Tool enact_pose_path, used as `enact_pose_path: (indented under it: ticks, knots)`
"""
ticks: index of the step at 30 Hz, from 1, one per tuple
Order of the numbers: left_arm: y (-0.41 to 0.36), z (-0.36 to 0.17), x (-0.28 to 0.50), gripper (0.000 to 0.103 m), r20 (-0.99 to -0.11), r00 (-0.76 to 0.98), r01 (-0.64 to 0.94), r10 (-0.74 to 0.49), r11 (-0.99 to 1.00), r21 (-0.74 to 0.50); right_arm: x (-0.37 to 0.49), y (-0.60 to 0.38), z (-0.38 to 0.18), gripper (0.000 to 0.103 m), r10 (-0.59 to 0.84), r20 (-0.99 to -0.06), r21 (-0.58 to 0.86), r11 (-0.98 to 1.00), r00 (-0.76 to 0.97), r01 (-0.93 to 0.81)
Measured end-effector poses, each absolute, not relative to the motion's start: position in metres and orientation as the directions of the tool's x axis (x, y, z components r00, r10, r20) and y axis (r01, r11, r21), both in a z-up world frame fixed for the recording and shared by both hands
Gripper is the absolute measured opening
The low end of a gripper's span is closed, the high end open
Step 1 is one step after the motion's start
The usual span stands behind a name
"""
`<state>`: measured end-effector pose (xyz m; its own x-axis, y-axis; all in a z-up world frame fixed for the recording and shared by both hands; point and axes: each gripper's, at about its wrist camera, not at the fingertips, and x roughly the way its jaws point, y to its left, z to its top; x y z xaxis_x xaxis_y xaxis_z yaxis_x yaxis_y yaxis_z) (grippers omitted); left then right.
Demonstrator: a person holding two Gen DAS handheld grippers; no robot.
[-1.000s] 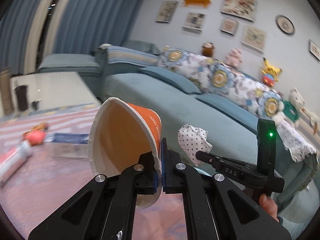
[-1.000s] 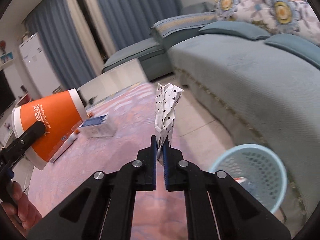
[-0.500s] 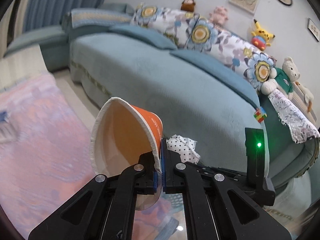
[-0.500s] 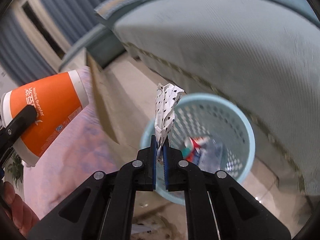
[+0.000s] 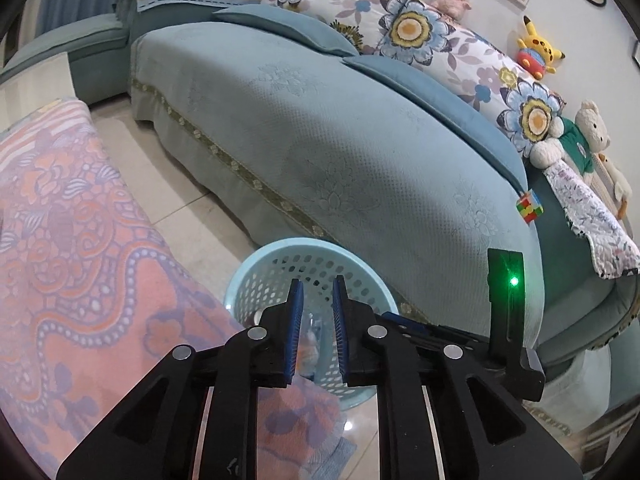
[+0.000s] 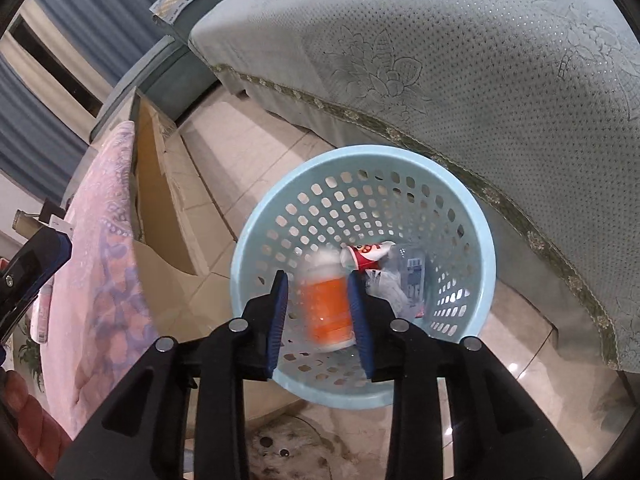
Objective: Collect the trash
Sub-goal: 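Carry the orange cup and napkin to the blue basket and release both, then move both open tools back over the table toward the remaining items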
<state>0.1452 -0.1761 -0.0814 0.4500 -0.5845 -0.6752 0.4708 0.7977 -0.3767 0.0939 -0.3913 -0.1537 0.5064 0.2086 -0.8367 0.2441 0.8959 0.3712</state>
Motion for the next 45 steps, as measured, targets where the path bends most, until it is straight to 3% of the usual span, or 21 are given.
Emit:
enact_pose_path:
  ticks: [6,19,25,34,45]
  knots:
    - [-0.145,-0.054,0.123,0.013,-0.624,0.507,0.460,-0.594,0.799,-0.386,0.086,-0.381,-0.131,0.028,0.225,-0.810,0.386,0.900,0.542,0.203]
    - [-0.038,0.006,0.053,0.046,-0.520,0.703,0.361,-0.486,0.873,-0.327,0.078,-0.261,-0.040,0.028,0.297,-0.707,0.334,0.940,0.642,-0.067]
    - [0.003,0.021,0.028,0.064,-0.496,0.779,0.281,-0.383,0.921,-0.269,0.074,-0.199,-0.014,0.039,0.345,-0.678,0.298,0.936,0.649,-0.186]
    - [0.055,0.026,0.011,0.074,-0.463,0.852,0.156,-0.244,0.963,-0.219,0.075,-0.125,0.007,0.047,0.378,-0.644,0.243,0.925,0.665,-0.292]
    - [0.117,0.002,0.015,0.075,-0.472,0.868,0.030,-0.154,0.965,-0.260,0.090,-0.067,-0.004,0.055,0.397,-0.607,0.203,0.915,0.688,-0.349]
